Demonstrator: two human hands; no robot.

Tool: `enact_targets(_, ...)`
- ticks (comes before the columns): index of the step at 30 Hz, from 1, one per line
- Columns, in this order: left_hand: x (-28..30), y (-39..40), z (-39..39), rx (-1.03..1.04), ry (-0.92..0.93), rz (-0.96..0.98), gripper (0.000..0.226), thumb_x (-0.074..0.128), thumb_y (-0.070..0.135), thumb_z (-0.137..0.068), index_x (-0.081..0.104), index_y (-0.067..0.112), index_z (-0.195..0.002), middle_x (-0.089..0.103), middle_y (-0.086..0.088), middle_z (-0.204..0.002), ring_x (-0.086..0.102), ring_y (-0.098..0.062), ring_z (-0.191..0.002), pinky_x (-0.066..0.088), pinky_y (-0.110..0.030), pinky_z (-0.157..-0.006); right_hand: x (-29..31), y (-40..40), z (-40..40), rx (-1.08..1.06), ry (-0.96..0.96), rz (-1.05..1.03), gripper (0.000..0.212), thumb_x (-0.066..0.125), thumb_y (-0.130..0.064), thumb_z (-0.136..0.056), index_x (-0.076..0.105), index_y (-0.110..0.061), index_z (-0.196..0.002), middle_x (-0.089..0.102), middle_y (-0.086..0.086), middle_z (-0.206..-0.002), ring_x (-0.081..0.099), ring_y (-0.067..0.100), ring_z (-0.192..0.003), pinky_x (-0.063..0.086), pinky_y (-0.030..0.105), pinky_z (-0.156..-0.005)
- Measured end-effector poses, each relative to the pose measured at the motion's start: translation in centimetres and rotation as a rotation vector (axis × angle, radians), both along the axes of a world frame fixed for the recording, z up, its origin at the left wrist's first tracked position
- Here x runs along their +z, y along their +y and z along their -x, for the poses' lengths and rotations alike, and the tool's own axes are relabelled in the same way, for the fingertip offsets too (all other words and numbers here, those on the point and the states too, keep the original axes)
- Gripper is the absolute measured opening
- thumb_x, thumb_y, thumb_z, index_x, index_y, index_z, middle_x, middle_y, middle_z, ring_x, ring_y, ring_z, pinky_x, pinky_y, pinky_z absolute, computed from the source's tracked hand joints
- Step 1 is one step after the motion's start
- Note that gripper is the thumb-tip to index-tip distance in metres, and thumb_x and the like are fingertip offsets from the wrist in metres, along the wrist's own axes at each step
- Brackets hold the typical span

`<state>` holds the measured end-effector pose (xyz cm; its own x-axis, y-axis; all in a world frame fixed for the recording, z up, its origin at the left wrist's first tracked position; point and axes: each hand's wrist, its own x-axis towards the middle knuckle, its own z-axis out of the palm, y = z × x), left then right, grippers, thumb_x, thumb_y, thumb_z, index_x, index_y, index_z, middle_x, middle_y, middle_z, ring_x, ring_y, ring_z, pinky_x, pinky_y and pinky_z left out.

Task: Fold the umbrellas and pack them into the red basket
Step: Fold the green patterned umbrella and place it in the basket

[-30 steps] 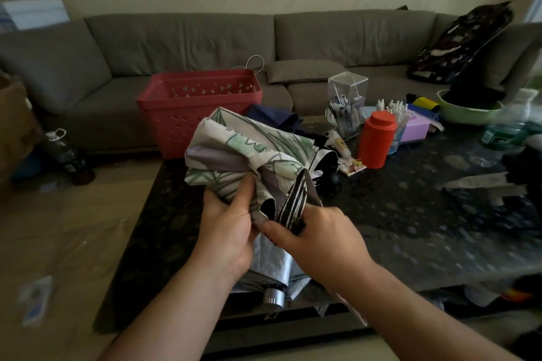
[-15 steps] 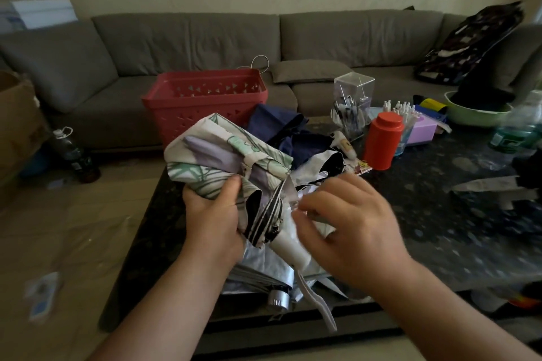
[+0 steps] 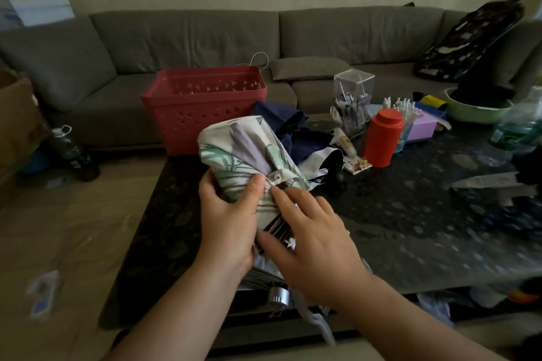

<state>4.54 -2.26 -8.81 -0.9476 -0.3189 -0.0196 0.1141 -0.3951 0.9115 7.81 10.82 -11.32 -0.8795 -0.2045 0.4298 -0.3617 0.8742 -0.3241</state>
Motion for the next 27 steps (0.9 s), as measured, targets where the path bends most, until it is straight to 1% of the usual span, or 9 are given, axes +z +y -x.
enact_targets(4, 0.0, -0.8, -0.1, -0.013, -0.022, 0.154, 0.059, 0.082, 0.019, -0.091, 0.046, 0.035, -0.135, 0.074, -0.005, -0.118, 0.078, -0.022, -0.099, 0.065, -0.050, -0.084, 1.5, 1.3, 0.4, 0.032, 0.079, 0.109, 0.053, 0.047, -0.064, -0.097, 0.068, -0.034, -0.135, 0.057, -0.009, -0.108, 0.054, 0.021, -0.099, 0.052, 0.049, -0.080)
enact_targets(7, 0.1, -1.1, -0.5, -0.065, -0.001, 0.298, 0.060, 0.079, 0.020, -0.091, 0.042, 0.039, -0.134, 0.074, 0.000, -0.112, 0.078, -0.013, -0.091, 0.066, -0.046, -0.080, 3.8, 2.6, 1.1, 0.020, 0.222, 0.188, 0.031, 0.057, -0.050, -0.098, 0.079, -0.030, -0.110, 0.055, -0.007, -0.091, 0.052, 0.018, -0.087, 0.048, 0.047, -0.074)
enact_targets(9, 0.0, -1.1, -0.9, -0.108, 0.024, 0.476, 0.057, 0.079, 0.025, -0.090, 0.041, 0.048, -0.126, 0.074, 0.007, -0.109, 0.076, -0.007, -0.088, 0.065, -0.043, -0.078, 6.0, 3.3, 1.7, -0.026, 0.297, 0.229, 0.030, 0.059, -0.048, -0.095, 0.079, -0.029, -0.105, 0.056, -0.006, -0.092, 0.051, 0.015, -0.089, 0.048, 0.044, -0.077)
enact_targets(12, 0.4, -0.9, -2.1, -0.195, 0.081, 0.706, 0.059, 0.080, 0.026, -0.090, 0.039, 0.061, -0.114, 0.072, 0.022, -0.105, 0.073, 0.002, -0.090, 0.061, -0.029, -0.074, 9.6, 4.0, 2.1, 0.012, 0.280, 0.288, 0.034, 0.062, -0.055, -0.092, 0.073, -0.034, -0.116, 0.054, -0.007, -0.107, 0.051, 0.016, -0.104, 0.048, 0.038, -0.091)
enact_targets(14, 1.0, -0.7, -3.0, -0.209, 0.107, 0.866, 0.063, 0.080, 0.033, -0.088, 0.034, 0.067, -0.114, 0.069, 0.025, -0.104, 0.072, 0.000, -0.090, 0.062, -0.033, -0.073, 11.4, 4.6, 1.7, 0.102, 0.202, 0.282, 0.039, 0.066, -0.061, -0.087, 0.067, -0.036, -0.116, 0.051, -0.007, -0.116, 0.052, 0.019, -0.114, 0.048, 0.038, -0.097)
enact_targets(16, 1.7, -0.4, -3.8, -0.172, 0.123, 1.034, 0.063, 0.080, 0.043, -0.084, 0.030, 0.066, -0.117, 0.065, 0.024, -0.106, 0.069, -0.005, -0.094, 0.060, -0.041, -0.073, 12.2, 4.8, 1.2, 0.114, 0.172, 0.200, 0.048, 0.065, -0.073, -0.081, 0.060, -0.032, -0.107, 0.049, -0.008, -0.119, 0.051, 0.021, -0.115, 0.048, 0.036, -0.096)
enact_targets(19, 1.9, -0.1, -4.3, -0.076, 0.155, 1.263, 0.074, 0.078, 0.052, -0.082, 0.022, 0.060, -0.130, 0.052, 0.026, -0.117, 0.064, -0.011, -0.106, 0.046, -0.033, -0.073, 11.8, 3.8, 0.6, 0.014, 0.205, 0.075, 0.059, 0.058, -0.082, -0.072, 0.056, -0.026, -0.092, 0.050, -0.006, -0.116, 0.052, 0.020, -0.108, 0.050, 0.036, -0.089)
enact_targets(24, 1.8, 0.2, -3.9, 0.023, 0.165, 1.376, 0.087, 0.079, 0.052, -0.083, 0.019, 0.052, -0.146, 0.049, 0.018, -0.134, 0.062, -0.012, -0.110, 0.046, -0.032, -0.072, 10.2, 2.5, 0.9, -0.019, 0.265, 0.112, 0.044, 0.070, -0.059, -0.081, 0.050, -0.020, -0.087, 0.051, -0.001, -0.115, 0.056, 0.022, -0.090, 0.054, 0.040, -0.069)
enact_targets(27, 1.7, 0.1, -3.6, 0.054, 0.151, 1.425, 0.088, 0.080, 0.055, -0.081, 0.022, 0.050, -0.147, 0.050, 0.017, -0.133, 0.062, -0.014, -0.110, 0.043, -0.032, -0.071, 9.4, 3.0, 1.2, 0.010, 0.299, 0.109, 0.028, 0.073, -0.041, -0.089, 0.058, -0.017, -0.092, 0.055, 0.000, -0.119, 0.058, 0.022, -0.092, 0.054, 0.041, -0.073)
